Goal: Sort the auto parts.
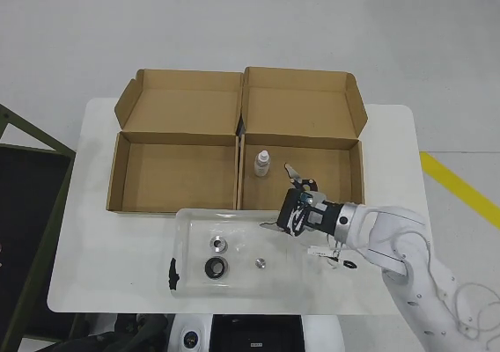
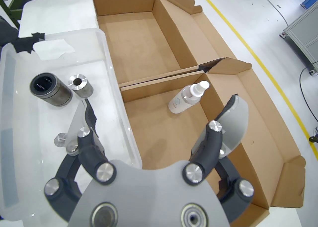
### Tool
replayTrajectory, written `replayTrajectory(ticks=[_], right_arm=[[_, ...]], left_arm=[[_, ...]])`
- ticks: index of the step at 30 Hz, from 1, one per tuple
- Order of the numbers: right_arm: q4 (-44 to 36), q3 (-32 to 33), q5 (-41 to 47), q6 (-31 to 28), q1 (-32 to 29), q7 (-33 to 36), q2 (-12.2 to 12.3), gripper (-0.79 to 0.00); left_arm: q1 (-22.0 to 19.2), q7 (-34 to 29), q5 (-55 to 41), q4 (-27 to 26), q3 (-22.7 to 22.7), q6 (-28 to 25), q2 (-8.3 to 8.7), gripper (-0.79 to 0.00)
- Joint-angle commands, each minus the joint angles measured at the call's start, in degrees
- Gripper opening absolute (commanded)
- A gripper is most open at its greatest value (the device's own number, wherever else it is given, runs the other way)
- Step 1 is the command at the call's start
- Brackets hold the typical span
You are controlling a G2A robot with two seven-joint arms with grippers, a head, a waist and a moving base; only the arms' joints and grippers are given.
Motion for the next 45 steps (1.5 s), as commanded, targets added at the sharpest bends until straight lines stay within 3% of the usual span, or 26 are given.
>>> replayTrajectory(ticks=[1,6,16,45], right_arm=[[-1.1,-0.4,-0.7,-1.2,-1.2,0.3,0.2,0.000],[-3.5,-1.9,-2.2,-4.8,-3.9,1.0,0.7,0.000],[-5.8,-4.6,-7.0,-6.1,-6.6,2.6,1.4,0.000],[-1.3,-16.2,-15.3,-7.0,-1.4,12.0,1.3,-0.022]], left_arm=[[0.0,0.0,0.0,0.0,0.0,0.0,0.00,0.000],[0.0,0.0,0.0,0.0,0.0,0.0,0.00,0.000],[0.0,0.0,0.0,0.0,0.0,0.0,0.00,0.000],[0.0,0.0,0.0,0.0,0.0,0.0,0.00,0.000]])
